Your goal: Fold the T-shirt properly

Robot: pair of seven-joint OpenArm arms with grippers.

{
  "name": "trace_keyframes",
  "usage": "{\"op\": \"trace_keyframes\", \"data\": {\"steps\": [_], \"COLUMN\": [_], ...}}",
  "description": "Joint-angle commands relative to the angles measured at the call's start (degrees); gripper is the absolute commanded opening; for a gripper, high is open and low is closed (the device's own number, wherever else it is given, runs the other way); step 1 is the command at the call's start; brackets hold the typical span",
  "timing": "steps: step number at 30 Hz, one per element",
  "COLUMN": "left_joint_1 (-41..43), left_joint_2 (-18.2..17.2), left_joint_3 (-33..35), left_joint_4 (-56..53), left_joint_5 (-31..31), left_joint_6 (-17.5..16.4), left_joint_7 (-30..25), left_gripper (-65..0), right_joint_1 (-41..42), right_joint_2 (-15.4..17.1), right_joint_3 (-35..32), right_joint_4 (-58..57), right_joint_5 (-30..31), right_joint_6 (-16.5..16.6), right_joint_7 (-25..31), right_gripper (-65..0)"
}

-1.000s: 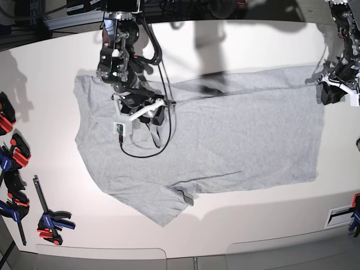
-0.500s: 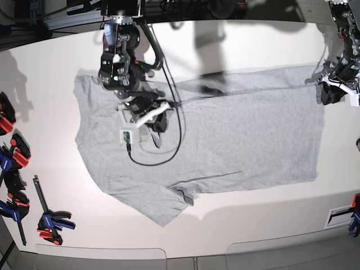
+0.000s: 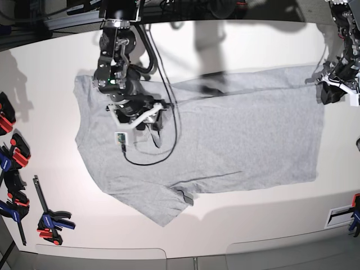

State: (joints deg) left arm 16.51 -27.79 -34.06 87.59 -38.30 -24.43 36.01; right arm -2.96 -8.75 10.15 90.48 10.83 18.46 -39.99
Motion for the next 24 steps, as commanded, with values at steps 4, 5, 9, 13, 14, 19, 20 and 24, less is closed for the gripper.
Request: {"op": "trace_keyframes", "data": {"steps": [4,5,9,13,14,19,20,24], "left_joint_1": [-0.17,-0.17,-0.17,-0.17,-0.17,-0.17,-0.17,-0.17], "left_joint_2": [-1.29,-1.29,-1.29,-1.31,-1.29,-1.29,-1.29,-1.29], "left_joint_3": [-0.37,-0.37,-0.37,-0.37,-0.37,-0.37,-0.37,-0.37], "left_joint_4": [0.90,0.90,0.90,0.90,0.90,0.90,0.90,0.90], "left_joint_5": [-0.72,-0.72,-0.74,-0.72,-0.74,-0.72,-0.72,-0.72], "left_joint_6": [-0.22,-0.22,-0.22,-0.22,-0.22,-0.22,-0.22,-0.22], "left_joint_7": [-1.33,-1.33,-1.38,-1.36,-1.38,-1.55,-1.55,-1.55], "left_gripper": [-47.7,-47.7,-47.7,-47.7,-47.7,-47.7,-47.7,-47.7], "right_joint_1": [0.68,0.66,0.55,0.20,0.04,-0.09,-0.09,-0.07], "right_joint_2": [-0.25,-0.25,-0.25,-0.25,-0.25,-0.25,-0.25,-0.25], "right_joint_3": [1.25,1.20,0.59,0.61,0.59,0.59,0.59,0.59], "right_joint_4": [1.01,1.01,1.01,1.01,1.01,1.01,1.01,1.01], "right_joint_5": [4.46,5.05,7.32,7.32,7.34,7.41,7.41,7.39], "right_joint_6": [0.68,0.87,2.19,2.14,2.14,2.14,2.14,2.16], "right_joint_7": [-0.02,-0.85,-2.93,-2.97,-2.99,-3.17,-3.17,-3.17], "right_gripper": [-38.1,-38.3,-38.3,-38.5,-38.6,-49.6,-53.7,-65.0]}}
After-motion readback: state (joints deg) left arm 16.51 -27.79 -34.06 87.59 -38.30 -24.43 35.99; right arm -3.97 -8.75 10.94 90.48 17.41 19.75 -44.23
